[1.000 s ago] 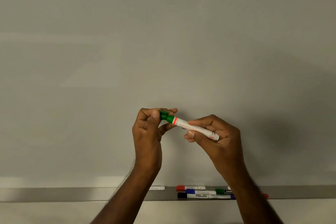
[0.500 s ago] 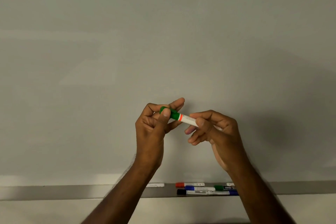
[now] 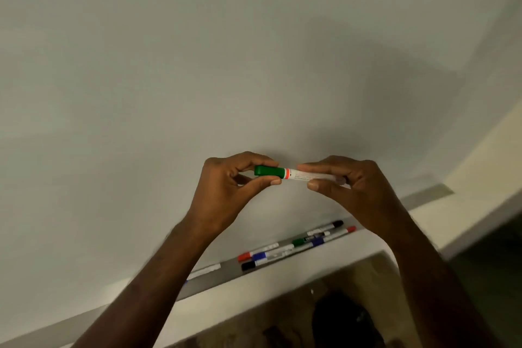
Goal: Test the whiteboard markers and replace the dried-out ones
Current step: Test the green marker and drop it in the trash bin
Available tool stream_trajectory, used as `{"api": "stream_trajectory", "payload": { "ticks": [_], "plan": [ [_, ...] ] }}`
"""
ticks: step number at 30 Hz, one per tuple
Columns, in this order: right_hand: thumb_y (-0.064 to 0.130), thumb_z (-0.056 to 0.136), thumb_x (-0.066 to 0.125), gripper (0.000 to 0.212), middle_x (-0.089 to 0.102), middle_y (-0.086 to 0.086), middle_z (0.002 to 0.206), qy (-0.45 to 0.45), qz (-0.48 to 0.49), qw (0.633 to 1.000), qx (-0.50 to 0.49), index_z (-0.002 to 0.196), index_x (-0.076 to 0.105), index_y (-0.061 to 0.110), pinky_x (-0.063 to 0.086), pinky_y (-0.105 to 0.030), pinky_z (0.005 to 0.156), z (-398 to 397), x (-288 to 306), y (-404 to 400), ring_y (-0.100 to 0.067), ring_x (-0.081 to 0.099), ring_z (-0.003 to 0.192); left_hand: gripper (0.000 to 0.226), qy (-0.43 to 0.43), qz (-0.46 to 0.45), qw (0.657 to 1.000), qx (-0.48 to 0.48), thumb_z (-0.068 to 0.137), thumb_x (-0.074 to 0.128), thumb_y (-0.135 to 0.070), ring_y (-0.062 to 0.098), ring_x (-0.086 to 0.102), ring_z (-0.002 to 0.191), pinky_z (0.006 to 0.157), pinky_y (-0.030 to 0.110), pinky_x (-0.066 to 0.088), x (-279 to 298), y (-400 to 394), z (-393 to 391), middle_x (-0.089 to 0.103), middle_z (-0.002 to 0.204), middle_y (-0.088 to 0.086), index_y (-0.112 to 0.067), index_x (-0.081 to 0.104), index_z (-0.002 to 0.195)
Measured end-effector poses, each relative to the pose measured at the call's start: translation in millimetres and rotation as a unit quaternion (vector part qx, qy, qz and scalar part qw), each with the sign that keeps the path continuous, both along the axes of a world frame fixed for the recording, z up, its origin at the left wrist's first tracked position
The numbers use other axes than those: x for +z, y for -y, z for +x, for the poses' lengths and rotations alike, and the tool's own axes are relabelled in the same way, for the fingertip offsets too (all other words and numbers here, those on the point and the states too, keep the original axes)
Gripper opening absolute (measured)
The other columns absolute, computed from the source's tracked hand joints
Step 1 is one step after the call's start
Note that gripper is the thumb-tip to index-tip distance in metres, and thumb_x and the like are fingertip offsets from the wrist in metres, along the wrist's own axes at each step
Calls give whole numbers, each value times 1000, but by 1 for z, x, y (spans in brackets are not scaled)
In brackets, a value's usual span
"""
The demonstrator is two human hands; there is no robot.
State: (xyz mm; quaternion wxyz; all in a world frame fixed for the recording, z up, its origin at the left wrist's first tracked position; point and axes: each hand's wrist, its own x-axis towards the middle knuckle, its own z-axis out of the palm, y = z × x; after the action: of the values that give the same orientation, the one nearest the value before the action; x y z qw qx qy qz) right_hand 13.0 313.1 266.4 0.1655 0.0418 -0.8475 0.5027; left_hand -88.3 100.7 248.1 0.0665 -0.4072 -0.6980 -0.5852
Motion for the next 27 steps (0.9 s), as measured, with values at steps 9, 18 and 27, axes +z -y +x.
{"api": "stream_trajectory", "payload": {
  "ticks": [9, 18, 27],
  "plan": [
    [13, 81, 81, 19, 71, 10, 88, 54, 82, 967, -237, 97, 77, 22, 49, -18, 67, 88, -72, -61, -8, 66, 81, 28, -92, -163, 974, -126, 87, 75, -33, 7, 72, 90, 79, 36, 61, -82, -110, 9, 76, 104, -8, -22, 75, 113],
    [27, 90, 72, 16, 72, 3, 92, 123, 245, 911, -309, 103, 78, 20, 52, -29, 75, 148, -168, -157, -11, 59, 84, 19, -191, -290, 915, -203, 90, 66, -41, 12, 69, 83, 69, 28, 52, -155, -237, 49, 75, 92, -12, -28, 76, 101],
    [26, 90, 65, 22, 72, -3, 100, 303, 215, 884, -285, 106, 76, 17, 37, -23, 88, 166, -335, -235, -22, 61, 97, 62, -157, -517, 797, -268, 90, 25, -58, 24, 69, 97, 78, 35, 53, -324, -337, 77, 72, 107, 2, -24, 69, 118]
  ]
}}
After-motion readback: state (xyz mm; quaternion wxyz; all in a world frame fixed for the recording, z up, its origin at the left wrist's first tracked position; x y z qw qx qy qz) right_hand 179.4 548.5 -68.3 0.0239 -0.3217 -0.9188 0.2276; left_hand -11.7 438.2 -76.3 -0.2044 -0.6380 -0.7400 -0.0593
